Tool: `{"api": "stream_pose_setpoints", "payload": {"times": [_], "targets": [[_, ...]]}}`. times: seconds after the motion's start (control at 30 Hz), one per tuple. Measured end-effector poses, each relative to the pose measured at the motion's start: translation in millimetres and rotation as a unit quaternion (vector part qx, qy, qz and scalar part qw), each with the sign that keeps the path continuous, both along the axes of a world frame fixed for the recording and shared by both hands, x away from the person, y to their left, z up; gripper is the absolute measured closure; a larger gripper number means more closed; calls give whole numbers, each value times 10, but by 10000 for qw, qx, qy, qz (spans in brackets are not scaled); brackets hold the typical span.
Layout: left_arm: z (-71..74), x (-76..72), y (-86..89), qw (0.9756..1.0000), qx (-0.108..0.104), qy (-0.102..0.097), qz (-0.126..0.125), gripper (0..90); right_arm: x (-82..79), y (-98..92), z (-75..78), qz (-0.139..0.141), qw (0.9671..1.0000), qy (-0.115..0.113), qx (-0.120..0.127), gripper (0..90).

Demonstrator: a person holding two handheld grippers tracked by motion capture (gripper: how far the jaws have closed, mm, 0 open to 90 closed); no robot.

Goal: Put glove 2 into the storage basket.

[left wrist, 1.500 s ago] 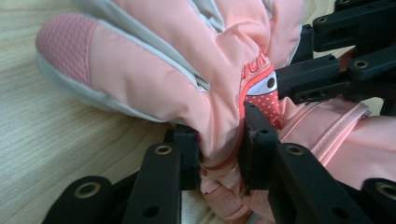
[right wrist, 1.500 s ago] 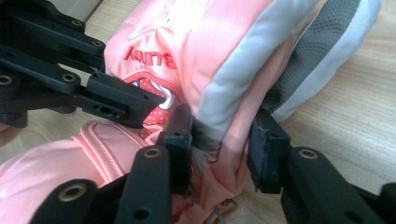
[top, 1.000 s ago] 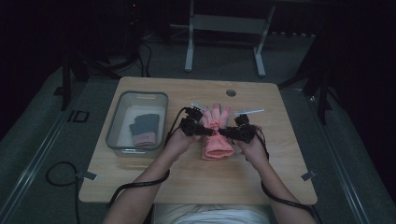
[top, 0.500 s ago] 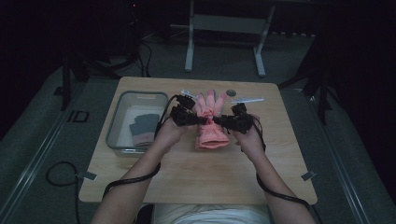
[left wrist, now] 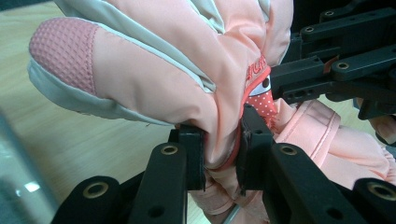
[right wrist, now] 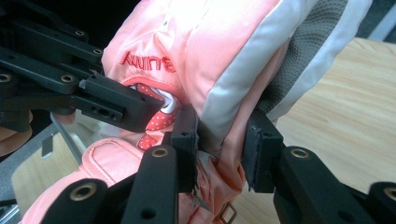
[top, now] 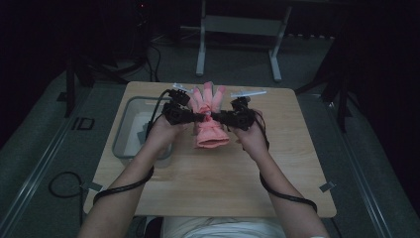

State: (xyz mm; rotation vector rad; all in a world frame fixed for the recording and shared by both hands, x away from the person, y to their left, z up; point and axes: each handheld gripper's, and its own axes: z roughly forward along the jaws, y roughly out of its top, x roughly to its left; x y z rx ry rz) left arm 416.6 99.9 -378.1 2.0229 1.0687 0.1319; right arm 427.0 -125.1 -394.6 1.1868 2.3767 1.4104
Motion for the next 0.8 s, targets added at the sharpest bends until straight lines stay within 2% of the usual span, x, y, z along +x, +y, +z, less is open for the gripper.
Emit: {"api": "stream_pose_setpoints", "payload": {"times": [0.5,0.8], "targets": [[215,-133,581,9991,46,-133,403,752,42,596,211,384,9991,-166,27,693],[269,-221,946,9975,117,-125,679,752,69,982,264,650,9977,-179,0,693]]}}
